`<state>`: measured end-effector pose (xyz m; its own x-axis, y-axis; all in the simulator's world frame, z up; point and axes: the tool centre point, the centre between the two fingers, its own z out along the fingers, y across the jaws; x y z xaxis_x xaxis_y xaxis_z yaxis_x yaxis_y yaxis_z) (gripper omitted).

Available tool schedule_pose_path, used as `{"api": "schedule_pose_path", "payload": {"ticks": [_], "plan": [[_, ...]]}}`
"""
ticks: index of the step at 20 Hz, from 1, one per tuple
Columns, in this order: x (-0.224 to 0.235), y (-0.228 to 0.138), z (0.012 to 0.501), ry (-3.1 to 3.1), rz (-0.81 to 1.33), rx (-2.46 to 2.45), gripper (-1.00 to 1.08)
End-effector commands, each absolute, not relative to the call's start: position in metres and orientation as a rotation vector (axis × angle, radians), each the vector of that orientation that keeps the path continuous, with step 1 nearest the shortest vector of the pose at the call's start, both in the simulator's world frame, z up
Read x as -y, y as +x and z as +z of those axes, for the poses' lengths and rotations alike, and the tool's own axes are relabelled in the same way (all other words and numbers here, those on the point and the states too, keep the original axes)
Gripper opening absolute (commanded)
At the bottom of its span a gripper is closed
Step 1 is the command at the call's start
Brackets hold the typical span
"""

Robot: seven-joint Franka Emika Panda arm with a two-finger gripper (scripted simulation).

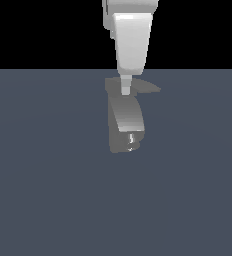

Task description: Turn on the faucet by rotating a designated handle.

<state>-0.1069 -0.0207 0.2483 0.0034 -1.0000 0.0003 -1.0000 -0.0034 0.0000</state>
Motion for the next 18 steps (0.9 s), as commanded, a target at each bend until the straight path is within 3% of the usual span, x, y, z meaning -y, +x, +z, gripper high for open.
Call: {"api": "schedule_pose_path", "payload": {"ticks": [1,18], "plan": [[0.049,-0.109,0.248,2.195,0.0,2.248,-1.0],[0.09,-0.076,0.248,2.21,0.001,2.233,-1.0]]}}
